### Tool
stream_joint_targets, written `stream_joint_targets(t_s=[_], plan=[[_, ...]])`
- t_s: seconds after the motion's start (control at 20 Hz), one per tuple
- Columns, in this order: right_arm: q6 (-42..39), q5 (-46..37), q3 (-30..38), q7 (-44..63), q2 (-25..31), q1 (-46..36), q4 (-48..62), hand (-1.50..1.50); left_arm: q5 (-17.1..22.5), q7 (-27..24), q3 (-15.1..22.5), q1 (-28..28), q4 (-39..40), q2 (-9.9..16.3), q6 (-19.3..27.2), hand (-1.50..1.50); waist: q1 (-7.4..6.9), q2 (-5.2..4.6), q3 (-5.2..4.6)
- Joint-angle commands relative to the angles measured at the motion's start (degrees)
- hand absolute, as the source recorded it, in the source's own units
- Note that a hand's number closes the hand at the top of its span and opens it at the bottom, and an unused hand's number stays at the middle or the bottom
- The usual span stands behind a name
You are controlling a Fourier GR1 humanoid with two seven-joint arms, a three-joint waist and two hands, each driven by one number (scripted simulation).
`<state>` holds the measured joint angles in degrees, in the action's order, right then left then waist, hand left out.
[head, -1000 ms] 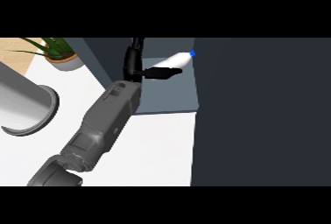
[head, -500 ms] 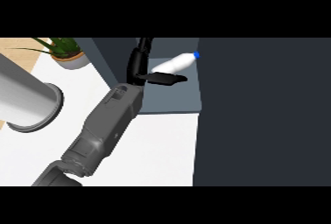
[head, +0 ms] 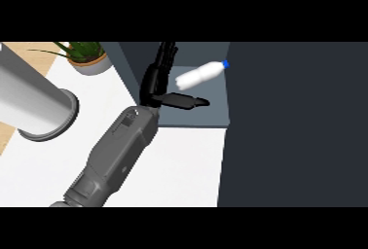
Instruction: Pick up the bottled water, place it into the cabinet and close the cabinet
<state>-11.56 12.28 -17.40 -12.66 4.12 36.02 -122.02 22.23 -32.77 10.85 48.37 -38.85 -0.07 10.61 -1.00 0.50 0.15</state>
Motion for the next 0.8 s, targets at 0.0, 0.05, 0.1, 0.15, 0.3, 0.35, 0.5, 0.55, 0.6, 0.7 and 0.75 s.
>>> stream_joint_targets(t_s=[0.0, 0.05, 0.1, 0.15, 0.3, 0.35, 0.5, 0.55, 0.6, 0.7, 0.75], plan=[[1.3, -0.4, -1.6, 2.0, -0.3, 1.1, -2.8, -1.50, 2.1, 2.8, -0.3, -9.7, -11.3, 1.5, 1.5, -1.50, -1.81, 0.72, -0.15], [0.1, -0.1, -0.5, -0.1, 0.3, 1.2, -1.1, -1.50, 3.1, 3.7, -0.1, -11.3, -13.8, 3.2, 0.2, -1.50, -2.32, 0.90, -0.12], [1.3, -0.6, -1.3, 1.2, -0.8, -0.2, -0.6, -1.50, 2.2, 3.5, 2.6, -14.7, -16.2, 0.4, 2.0, -1.50, -2.47, 0.78, -0.13], [1.5, -0.6, -0.7, 1.4, -1.1, -2.0, 0.7, -1.50, 2.3, 4.6, 3.1, -15.1, -20.2, 1.0, 3.3, -1.50, -2.55, 0.70, -0.12], [2.0, -0.7, -2.7, 3.2, -0.6, 0.5, -3.8, -1.50, 2.2, 9.8, 6.5, -21.0, -31.7, 2.8, 4.6, -1.50, -2.46, 0.83, -0.13], [2.1, -2.9, -4.4, 1.3, -0.9, 2.5, -2.4, -1.50, 2.5, 10.9, 6.8, -24.0, -35.5, 4.0, 4.6, -1.50, -1.88, 0.74, -0.12], [1.2, -4.1, -5.9, -1.8, -0.6, 5.1, -3.1, -1.50, 1.8, 12.9, 11.7, -33.9, -47.3, 4.2, 5.6, -1.50, -1.03, 0.62, -0.12], [1.7, -0.7, -2.3, 3.5, 0.6, 0.4, -5.3, -1.50, 2.4, 16.0, 11.5, -35.2, -51.8, 5.8, 6.1, -1.50, -0.97, 0.16, -0.12], [0.3, -2.5, -2.4, 1.6, 2.3, 2.2, -4.7, -1.50, -0.2, 15.0, 15.3, -38.7, -54.2, 3.3, 9.2, -1.50, -0.57, 0.21, -0.11], [-1.4, -5.6, -4.7, -1.6, 2.6, 0.9, -0.8, -1.50, 0.4, 16.5, 17.2, -44.4, -60.9, 7.1, 6.9, -1.50, -0.76, 0.18, -0.10], [-1.3, -3.9, -1.7, 1.7, 3.9, -1.6, -2.2, -1.50, 0.1, 16.5, 18.7, -47.5, -64.5, 8.4, 6.3, -1.50, -1.18, 0.08, -0.11]])
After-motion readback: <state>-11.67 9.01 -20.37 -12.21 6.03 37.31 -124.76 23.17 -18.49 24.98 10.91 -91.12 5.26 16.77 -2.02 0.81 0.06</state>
